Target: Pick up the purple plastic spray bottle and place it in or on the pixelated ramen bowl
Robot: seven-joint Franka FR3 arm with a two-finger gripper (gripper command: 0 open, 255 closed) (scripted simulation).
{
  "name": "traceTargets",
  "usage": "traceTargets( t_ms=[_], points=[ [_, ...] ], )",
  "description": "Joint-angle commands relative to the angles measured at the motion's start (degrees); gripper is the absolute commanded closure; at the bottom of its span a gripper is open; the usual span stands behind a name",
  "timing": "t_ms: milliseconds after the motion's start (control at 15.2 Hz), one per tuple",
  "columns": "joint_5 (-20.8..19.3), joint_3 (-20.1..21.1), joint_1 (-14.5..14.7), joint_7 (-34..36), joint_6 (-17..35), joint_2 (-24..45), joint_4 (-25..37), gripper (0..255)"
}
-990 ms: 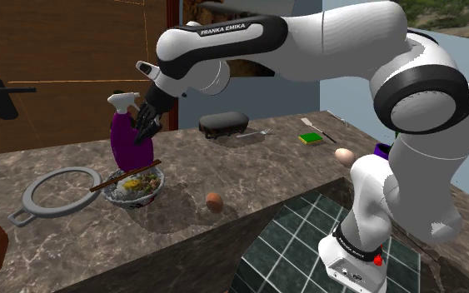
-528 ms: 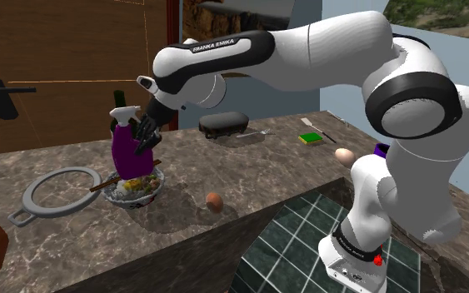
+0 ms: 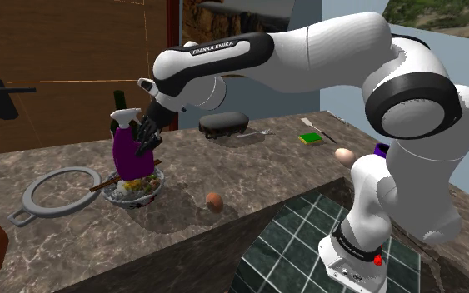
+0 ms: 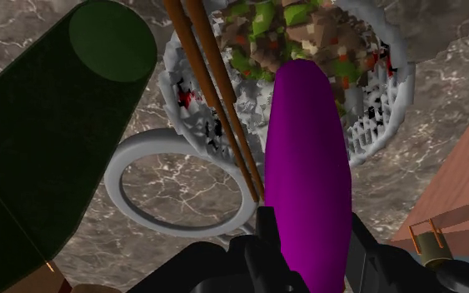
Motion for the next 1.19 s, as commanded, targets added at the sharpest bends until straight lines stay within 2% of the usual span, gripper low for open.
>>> traceTargets(
  t_ms=[0,330,594,1122],
  points=[
    [0.0,0.0,0.0,0.0,0.0,0.0,0.0,0],
    [0.0,0.0,0.0,0.0,0.0,0.0,0.0,0],
    [-5.8,-3.2,1.8,2.7,-2.3,-6.2,-2.0,0],
    [-5.8,-3.1,1.8,2.7,-2.3,-6.2,-2.0,0]
  ],
)
